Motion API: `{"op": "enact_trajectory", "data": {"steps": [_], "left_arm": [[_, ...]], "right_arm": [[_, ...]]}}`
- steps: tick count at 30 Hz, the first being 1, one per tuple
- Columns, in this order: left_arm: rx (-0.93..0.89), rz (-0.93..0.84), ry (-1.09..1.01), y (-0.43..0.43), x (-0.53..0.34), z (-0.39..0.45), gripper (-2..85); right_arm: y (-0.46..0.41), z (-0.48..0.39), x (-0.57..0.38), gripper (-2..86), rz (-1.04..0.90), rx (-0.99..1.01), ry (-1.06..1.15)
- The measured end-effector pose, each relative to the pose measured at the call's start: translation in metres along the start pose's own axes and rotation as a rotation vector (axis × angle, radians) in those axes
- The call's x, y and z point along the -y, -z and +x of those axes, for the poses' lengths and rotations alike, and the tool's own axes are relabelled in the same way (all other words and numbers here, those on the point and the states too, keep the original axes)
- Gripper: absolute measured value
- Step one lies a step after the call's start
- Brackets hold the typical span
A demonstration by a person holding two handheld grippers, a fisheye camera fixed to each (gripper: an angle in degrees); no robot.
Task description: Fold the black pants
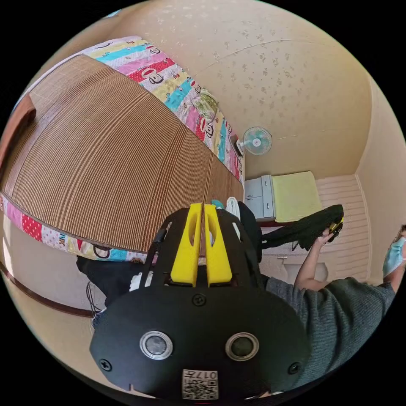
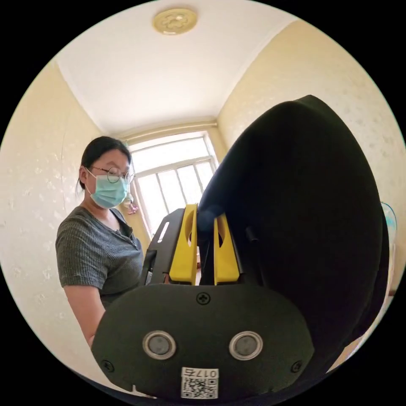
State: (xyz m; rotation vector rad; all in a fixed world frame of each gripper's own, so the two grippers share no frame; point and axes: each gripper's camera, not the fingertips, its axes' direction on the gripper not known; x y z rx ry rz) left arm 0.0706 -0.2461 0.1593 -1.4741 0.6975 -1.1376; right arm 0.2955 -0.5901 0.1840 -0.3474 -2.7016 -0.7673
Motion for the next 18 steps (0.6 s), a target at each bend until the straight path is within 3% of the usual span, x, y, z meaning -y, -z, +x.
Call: {"op": "enact_trajectory", "data": {"steps": [5,9,13,15,18], "left_arm": [[-0.045,-0.026,-0.165,0.009,0.015,0.029,3.8],[-0.034,-0.011,-0.159,0.022,0.023,0.024,3.6],[-0.009,-0.012,-0.043,0.041,0.023,-0.011,2.2],[0.002,-0.007,0.012,0.053,0.020,-0.029,1.7],[0.038,0.019,0.099,0.080,0.015,-0.058,1.1]], "right_arm": [[-0.112,0.016,0.008,4.0,-0.005,0.302,0.049],[-0.245,0.056,-0.037,3.9,-0.315,0.371,-0.044],[-0.430,0.100,-0.162,4.0,-0.792,0.430,-0.245],[-0.505,0.114,-0.221,4.2,-0.875,0.520,-0.353],[-0.616,0.137,-0.316,4.9,-0.907,0.679,-0.682]]}}
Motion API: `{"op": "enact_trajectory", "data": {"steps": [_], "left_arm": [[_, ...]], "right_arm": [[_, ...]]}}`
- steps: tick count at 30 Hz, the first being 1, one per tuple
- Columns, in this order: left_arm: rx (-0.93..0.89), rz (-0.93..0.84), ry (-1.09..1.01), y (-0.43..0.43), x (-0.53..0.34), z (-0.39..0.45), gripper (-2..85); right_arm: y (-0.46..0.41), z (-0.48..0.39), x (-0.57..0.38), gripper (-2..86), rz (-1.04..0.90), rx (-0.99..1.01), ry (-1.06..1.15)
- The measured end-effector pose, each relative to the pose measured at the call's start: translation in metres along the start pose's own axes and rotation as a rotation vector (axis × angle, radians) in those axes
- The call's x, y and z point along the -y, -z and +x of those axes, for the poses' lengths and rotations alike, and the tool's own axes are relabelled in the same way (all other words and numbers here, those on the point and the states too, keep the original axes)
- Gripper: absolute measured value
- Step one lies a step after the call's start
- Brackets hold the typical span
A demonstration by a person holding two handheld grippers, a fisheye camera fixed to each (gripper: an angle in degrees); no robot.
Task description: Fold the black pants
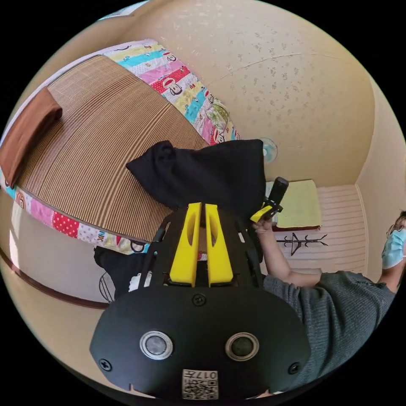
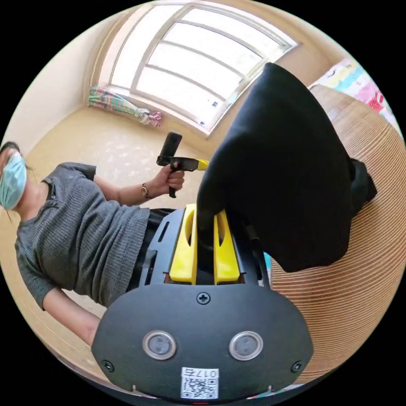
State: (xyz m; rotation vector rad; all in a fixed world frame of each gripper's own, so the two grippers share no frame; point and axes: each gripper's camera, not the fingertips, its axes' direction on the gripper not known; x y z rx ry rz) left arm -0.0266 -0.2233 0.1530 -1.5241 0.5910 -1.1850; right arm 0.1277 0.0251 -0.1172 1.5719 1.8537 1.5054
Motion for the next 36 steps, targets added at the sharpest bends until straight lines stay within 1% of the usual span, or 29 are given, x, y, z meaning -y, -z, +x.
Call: {"op": "enact_trajectory", "data": {"steps": [1,3,5,6,7,9,11,13,14,16,17,19,20,21,22,24,26,27,29,31,32,34,36], "left_arm": [[0.011,0.013,0.032,0.011,0.000,-0.012,0.9],[0.027,0.029,0.076,0.028,0.000,-0.028,0.9],[0.059,0.039,0.119,0.046,0.002,-0.047,1.7],[0.069,0.037,0.124,0.049,0.003,-0.051,2.1],[0.094,0.023,0.128,0.054,0.006,-0.059,2.9],[0.128,-0.007,0.129,0.058,0.012,-0.070,3.7],[0.124,-0.025,0.128,0.062,0.022,-0.082,4.0],[0.106,-0.030,0.122,0.066,0.032,-0.091,4.0],[0.103,-0.044,0.115,0.066,0.039,-0.097,4.0],[0.109,-0.082,0.095,0.062,0.050,-0.104,4.0],[0.116,-0.117,0.081,0.056,0.057,-0.108,4.0],[0.112,-0.173,0.067,0.044,0.067,-0.113,4.0],[0.098,-0.205,0.057,0.036,0.072,-0.114,4.0],[0.089,-0.219,0.051,0.031,0.074,-0.113,4.0],[0.073,-0.243,0.034,0.023,0.078,-0.111,4.0],[0.067,-0.278,-0.008,0.011,0.081,-0.105,4.0],[0.093,-0.324,-0.066,-0.005,0.081,-0.096,4.1],[0.102,-0.333,-0.080,-0.008,0.080,-0.094,4.1],[0.140,-0.369,-0.131,-0.023,0.075,-0.086,4.7],[0.173,-0.391,-0.175,-0.033,0.070,-0.079,6.1],[0.204,-0.398,-0.214,-0.040,0.067,-0.073,7.5],[0.264,-0.399,-0.292,-0.052,0.062,-0.061,9.8],[0.322,-0.391,-0.369,-0.066,0.057,-0.049,12.6]], "right_arm": [[-0.027,0.031,0.017,5.3,0.006,0.039,-0.081],[-0.065,0.066,0.038,6.0,-0.010,0.062,-0.193],[-0.098,0.089,0.055,6.8,-0.090,0.056,-0.283],[-0.117,0.102,0.062,7.2,-0.161,0.057,-0.339],[-0.131,0.112,0.067,7.4,-0.228,0.079,-0.378],[-0.131,0.116,0.071,7.5,-0.229,0.134,-0.366],[-0.103,0.117,0.070,7.5,-0.116,0.148,-0.363],[-0.040,0.125,0.056,7.5,0.117,0.005,-0.440],[-0.023,0.129,0.049,7.7,0.184,-0.039,-0.474],[0.037,0.160,0.016,9.0,0.442,-0.131,-0.640],[0.048,0.171,0.007,9.5,0.495,-0.141,-0.682],[0.074,0.214,-0.027,11.5,0.663,-0.173,-0.850],[0.077,0.223,-0.034,11.9,0.701,-0.167,-0.883],[0.077,0.240,-0.042,12.6,0.766,-0.118,-0.914],[0.074,0.256,-0.044,13.4,0.803,-0.039,-0.895],[0.062,0.275,-0.037,13.7,0.787,0.030,-0.888],[0.048,0.286,-0.030,12.4,0.751,0.043,-0.909],[0.042,0.285,-0.029,9.8,0.795,0.052,-0.882],[0.039,0.272,-0.035,6.9,0.880,0.052,-0.823],[0.036,0.246,-0.042,4.9,0.963,0.110,-0.657],[0.035,0.237,-0.042,4.6,0.967,0.129,-0.606],[0.026,0.198,-0.033,3.6,0.888,0.131,-0.458],[0.015,0.166,-0.024,3.2,0.801,0.105,-0.377]]}}
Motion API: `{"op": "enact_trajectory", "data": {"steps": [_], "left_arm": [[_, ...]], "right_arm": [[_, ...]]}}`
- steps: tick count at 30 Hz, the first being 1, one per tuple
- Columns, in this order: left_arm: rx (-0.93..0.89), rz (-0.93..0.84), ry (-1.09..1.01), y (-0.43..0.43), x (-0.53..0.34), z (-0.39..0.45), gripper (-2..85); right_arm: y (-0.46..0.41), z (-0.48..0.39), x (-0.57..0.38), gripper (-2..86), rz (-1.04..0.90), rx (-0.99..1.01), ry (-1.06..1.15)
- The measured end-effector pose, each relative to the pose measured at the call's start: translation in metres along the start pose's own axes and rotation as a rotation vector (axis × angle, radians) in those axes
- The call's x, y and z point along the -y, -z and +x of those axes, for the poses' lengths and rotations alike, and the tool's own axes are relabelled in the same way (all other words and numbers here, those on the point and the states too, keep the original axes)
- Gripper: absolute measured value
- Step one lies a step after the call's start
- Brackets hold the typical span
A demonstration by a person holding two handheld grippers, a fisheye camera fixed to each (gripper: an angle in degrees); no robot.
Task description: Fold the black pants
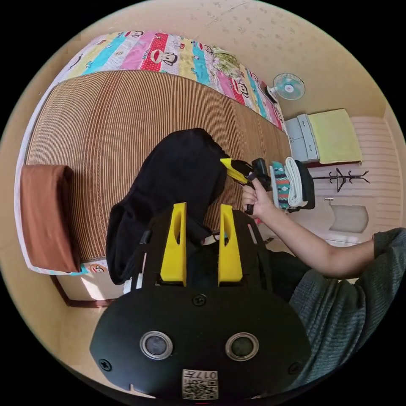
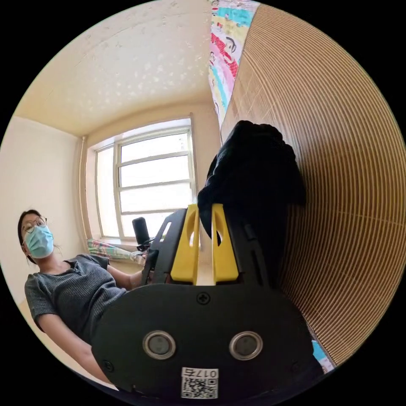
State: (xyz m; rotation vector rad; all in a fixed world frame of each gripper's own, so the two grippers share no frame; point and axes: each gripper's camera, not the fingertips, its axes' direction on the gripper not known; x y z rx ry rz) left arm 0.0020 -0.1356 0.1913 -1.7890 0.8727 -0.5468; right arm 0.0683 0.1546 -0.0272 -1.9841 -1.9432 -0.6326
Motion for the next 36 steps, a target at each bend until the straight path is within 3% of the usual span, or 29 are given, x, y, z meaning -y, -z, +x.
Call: {"op": "enact_trajectory", "data": {"steps": [3,5,8,12,18,22,27,30,32,36], "left_arm": [[0.063,0.005,-0.158,-0.025,0.006,0.027,17.2],[0.083,-0.093,-0.302,-0.053,0.006,0.051,19.4],[0.176,-0.061,-0.421,-0.060,-0.013,0.085,19.1],[0.216,-0.048,-0.421,-0.078,-0.036,0.112,19.6],[0.358,0.232,-0.232,-0.053,-0.120,0.172,17.5],[0.545,0.427,-0.106,-0.035,-0.180,0.221,7.1],[0.268,0.683,-0.164,0.024,-0.240,0.254,1.3],[0.127,0.763,-0.224,0.062,-0.270,0.273,0.3],[0.045,0.823,-0.255,0.086,-0.296,0.285,0.1],[-0.095,0.944,-0.316,0.112,-0.338,0.307,0.0]], "right_arm": [[-0.015,-0.043,-0.025,2.7,-0.105,0.022,0.121],[-0.008,-0.064,-0.038,2.4,-0.063,0.175,0.203],[-0.007,-0.090,-0.052,2.1,-0.148,0.036,0.276],[-0.021,-0.114,-0.085,1.9,-0.240,-0.044,0.355],[-0.021,-0.161,-0.153,1.8,-0.307,-0.038,0.572],[-0.028,-0.193,-0.205,2.5,-0.335,-0.019,0.711],[0.013,-0.237,-0.261,4.3,-0.365,0.043,0.974],[0.068,-0.254,-0.311,2.7,-0.258,0.085,1.127],[0.102,-0.254,-0.345,1.9,-0.181,0.035,1.178],[0.152,-0.217,-0.428,1.7,0.003,-0.356,1.164]]}}
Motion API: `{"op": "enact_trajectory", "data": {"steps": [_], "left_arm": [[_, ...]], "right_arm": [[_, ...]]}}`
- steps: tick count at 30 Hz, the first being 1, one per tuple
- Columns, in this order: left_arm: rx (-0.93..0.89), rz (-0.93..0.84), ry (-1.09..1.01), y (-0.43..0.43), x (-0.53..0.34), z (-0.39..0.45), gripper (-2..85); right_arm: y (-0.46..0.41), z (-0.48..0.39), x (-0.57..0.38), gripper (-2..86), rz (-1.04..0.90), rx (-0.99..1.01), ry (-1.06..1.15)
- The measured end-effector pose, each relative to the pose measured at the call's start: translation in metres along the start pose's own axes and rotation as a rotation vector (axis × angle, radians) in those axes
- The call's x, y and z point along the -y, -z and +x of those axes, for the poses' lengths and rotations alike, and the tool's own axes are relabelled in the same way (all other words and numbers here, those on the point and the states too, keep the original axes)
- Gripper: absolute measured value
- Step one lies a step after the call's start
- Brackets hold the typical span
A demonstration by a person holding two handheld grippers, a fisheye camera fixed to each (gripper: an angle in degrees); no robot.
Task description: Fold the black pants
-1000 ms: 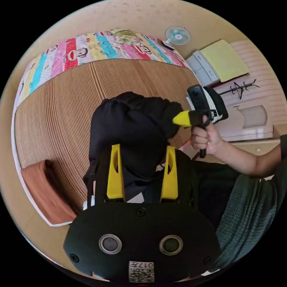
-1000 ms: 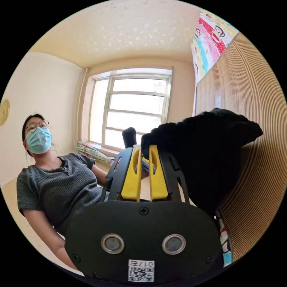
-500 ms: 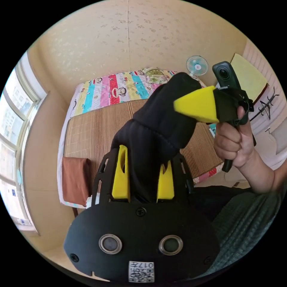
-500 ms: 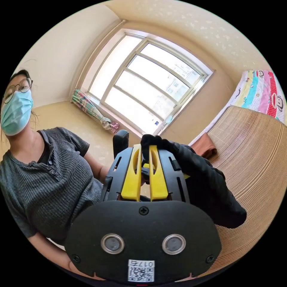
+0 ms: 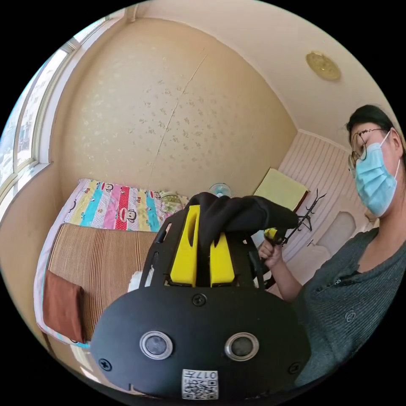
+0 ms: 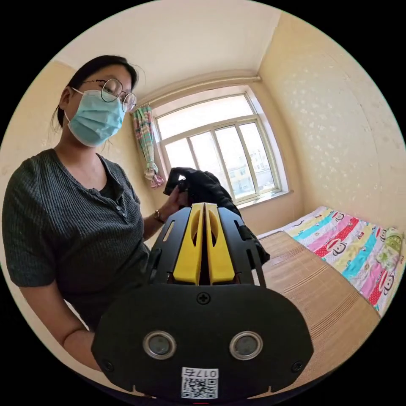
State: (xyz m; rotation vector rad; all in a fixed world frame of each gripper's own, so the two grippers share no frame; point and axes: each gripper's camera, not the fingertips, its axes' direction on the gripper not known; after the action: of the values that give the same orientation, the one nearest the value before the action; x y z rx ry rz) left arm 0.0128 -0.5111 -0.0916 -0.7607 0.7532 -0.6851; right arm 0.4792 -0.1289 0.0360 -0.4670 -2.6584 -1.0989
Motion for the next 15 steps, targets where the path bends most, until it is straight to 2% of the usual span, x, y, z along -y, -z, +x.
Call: {"op": "enact_trajectory", "data": {"steps": [3,6,8,12,15], "left_arm": [[-0.065,0.079,-0.080,0.030,0.007,0.039,0.0],[-0.150,0.149,-0.142,0.053,0.015,0.073,0.1],[-0.223,0.193,-0.171,0.066,0.018,0.098,0.3],[-0.282,0.244,-0.242,0.082,0.016,0.137,0.8],[-0.268,0.261,-0.265,0.093,0.013,0.161,1.6]], "right_arm": [[-0.009,-0.022,-0.059,3.5,-0.142,-0.221,-0.090],[-0.049,-0.038,-0.097,8.1,-0.249,-0.289,-0.156],[-0.073,-0.055,-0.100,12.5,-0.218,-0.304,-0.152],[-0.121,-0.117,-0.074,18.5,-0.171,-0.385,0.066],[-0.103,-0.171,-0.051,16.9,0.034,-0.406,0.202]]}}
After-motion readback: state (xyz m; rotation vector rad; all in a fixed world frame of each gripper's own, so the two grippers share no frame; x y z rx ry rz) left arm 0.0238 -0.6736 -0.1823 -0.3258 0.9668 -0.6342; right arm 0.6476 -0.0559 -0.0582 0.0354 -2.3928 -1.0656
